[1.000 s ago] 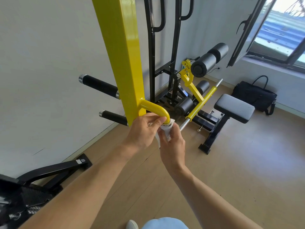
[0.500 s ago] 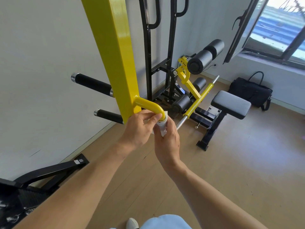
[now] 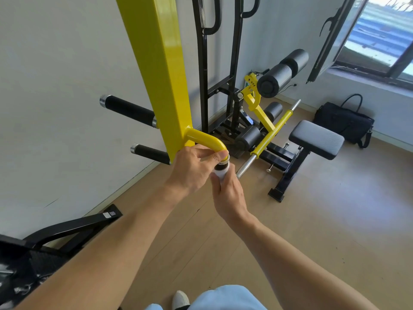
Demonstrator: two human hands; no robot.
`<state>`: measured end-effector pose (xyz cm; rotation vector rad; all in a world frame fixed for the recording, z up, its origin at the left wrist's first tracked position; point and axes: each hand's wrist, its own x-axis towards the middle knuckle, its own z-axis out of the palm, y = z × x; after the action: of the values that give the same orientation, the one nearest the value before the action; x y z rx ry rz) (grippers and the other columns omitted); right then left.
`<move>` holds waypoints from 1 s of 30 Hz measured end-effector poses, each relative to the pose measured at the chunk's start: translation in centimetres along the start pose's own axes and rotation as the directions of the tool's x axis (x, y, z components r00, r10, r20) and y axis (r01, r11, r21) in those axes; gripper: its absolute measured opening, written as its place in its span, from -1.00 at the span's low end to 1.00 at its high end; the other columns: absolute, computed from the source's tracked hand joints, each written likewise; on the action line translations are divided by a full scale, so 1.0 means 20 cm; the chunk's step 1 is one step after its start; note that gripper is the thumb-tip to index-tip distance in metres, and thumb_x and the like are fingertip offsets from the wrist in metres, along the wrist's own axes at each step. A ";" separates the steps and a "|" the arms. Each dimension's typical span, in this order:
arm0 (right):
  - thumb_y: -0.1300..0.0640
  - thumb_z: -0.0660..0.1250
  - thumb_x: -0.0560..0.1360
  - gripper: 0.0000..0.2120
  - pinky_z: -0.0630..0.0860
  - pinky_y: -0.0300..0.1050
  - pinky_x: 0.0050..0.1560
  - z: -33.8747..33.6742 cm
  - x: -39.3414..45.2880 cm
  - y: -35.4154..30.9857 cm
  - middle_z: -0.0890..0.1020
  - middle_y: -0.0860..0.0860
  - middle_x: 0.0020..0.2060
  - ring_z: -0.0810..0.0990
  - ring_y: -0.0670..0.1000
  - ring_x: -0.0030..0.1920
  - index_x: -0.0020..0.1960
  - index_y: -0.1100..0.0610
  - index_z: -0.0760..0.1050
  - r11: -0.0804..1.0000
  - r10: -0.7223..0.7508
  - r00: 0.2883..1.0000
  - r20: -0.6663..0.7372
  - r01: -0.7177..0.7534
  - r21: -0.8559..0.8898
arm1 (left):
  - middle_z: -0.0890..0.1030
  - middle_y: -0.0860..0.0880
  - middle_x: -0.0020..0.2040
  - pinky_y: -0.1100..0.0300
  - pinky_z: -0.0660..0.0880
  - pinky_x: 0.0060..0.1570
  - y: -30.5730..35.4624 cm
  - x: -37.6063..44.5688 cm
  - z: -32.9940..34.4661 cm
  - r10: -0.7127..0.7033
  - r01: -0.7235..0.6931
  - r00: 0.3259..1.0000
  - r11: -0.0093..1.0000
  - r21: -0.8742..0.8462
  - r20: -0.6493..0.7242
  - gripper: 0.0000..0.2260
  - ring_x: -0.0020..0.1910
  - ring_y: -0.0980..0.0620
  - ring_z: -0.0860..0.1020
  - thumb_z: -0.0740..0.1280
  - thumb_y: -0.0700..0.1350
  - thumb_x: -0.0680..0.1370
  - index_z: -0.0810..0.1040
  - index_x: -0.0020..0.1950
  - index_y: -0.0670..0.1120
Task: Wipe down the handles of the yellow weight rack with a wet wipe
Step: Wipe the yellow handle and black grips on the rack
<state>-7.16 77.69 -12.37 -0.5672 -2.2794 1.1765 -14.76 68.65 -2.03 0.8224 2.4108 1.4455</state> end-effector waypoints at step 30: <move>0.02 0.30 0.59 -0.79 0.49 -0.17 -0.16 -0.06 0.08 -0.08 0.62 -0.09 -0.06 0.58 -0.03 -0.09 0.19 -0.01 0.40 0.995 -0.011 0.994 -0.108 0.022 0.100 | 0.75 0.07 -0.01 0.60 0.39 -0.14 -0.02 0.04 0.02 0.081 -0.080 0.997 0.995 0.057 -0.007 -0.72 -0.13 0.36 0.59 0.38 0.13 0.55 0.74 0.10 -0.01</move>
<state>-7.87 78.46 -10.10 -0.5584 -2.1175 1.2153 -15.36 69.20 -2.59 0.9380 2.4626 1.4179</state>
